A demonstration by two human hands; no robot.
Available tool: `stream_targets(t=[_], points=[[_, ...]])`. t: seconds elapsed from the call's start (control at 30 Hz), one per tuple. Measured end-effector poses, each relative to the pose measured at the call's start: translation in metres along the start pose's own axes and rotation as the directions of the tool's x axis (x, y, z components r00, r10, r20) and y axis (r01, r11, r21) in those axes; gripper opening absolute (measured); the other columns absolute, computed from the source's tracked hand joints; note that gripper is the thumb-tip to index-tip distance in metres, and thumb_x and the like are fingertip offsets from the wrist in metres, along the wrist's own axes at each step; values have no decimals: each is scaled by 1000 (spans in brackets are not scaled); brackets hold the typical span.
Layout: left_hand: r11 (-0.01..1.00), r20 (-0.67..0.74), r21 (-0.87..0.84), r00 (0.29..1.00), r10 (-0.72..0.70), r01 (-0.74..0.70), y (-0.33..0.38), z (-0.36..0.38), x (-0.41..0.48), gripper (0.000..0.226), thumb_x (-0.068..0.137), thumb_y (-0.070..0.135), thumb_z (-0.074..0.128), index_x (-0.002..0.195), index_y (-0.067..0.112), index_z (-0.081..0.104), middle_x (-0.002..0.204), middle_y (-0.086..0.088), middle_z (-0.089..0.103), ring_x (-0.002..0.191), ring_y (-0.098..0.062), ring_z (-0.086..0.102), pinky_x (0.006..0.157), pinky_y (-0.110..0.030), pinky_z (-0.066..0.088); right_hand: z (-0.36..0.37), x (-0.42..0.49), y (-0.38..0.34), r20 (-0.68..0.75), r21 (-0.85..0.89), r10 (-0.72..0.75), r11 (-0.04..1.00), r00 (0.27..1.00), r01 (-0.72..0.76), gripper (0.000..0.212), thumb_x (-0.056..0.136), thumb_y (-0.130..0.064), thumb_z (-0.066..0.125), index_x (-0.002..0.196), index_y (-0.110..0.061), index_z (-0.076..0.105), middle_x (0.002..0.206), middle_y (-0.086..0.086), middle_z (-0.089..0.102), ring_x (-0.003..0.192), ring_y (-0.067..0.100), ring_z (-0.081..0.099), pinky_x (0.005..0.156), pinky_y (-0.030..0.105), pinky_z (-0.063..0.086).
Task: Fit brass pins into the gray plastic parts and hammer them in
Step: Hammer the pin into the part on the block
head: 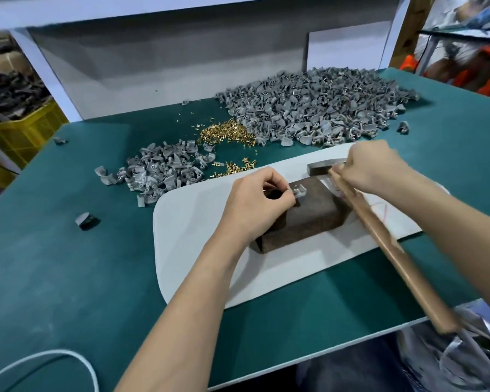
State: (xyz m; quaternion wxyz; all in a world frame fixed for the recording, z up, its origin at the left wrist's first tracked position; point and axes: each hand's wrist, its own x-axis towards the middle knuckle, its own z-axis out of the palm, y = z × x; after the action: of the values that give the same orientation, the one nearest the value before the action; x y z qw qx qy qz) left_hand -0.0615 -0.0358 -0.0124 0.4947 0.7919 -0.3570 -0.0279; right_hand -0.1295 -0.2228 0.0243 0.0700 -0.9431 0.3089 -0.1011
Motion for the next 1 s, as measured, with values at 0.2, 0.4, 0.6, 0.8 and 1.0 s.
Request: stream_targets(t=[0.2,0.4,0.6,0.8,1.0], points=[[997,-8,76,1000,8,-8,5,0,-3,11,64,27,64,63,29,54,74,10,66,81,-11,63,76,-34,51,-17,-31,-44,239,592,-265,802,934,77,16,84,-11,67,69,-10,61,61,20,66,48,22,66,49,29,56],[992,8,128,1000,4,-5,6,0,-3,22,70,23,70,64,31,51,82,5,67,89,-18,63,79,-42,51,-15,-34,-59,216,441,-224,891,950,110,17,82,-4,62,66,-10,65,69,17,71,61,24,71,57,25,54],[987,7,161,1000,-2,1,9,0,-4,22,69,20,70,64,27,49,83,4,67,90,-22,61,79,-43,51,-20,-36,-65,252,317,-189,943,949,103,14,83,-12,60,74,-3,66,63,14,69,59,23,70,66,33,60],[973,-5,230,1000,11,-10,14,2,-5,21,68,18,70,67,23,50,82,-1,64,85,-27,58,75,-44,50,-27,-35,-79,237,144,-198,975,951,167,28,79,-5,62,55,-8,49,29,-1,48,51,24,65,47,25,52],[976,-9,217,1000,-15,17,15,3,-7,23,61,35,59,73,16,64,74,-1,67,78,-29,60,70,-41,51,-32,-32,-94,247,44,-209,978,946,205,32,80,-1,66,61,-8,41,54,7,47,50,24,52,42,26,43]])
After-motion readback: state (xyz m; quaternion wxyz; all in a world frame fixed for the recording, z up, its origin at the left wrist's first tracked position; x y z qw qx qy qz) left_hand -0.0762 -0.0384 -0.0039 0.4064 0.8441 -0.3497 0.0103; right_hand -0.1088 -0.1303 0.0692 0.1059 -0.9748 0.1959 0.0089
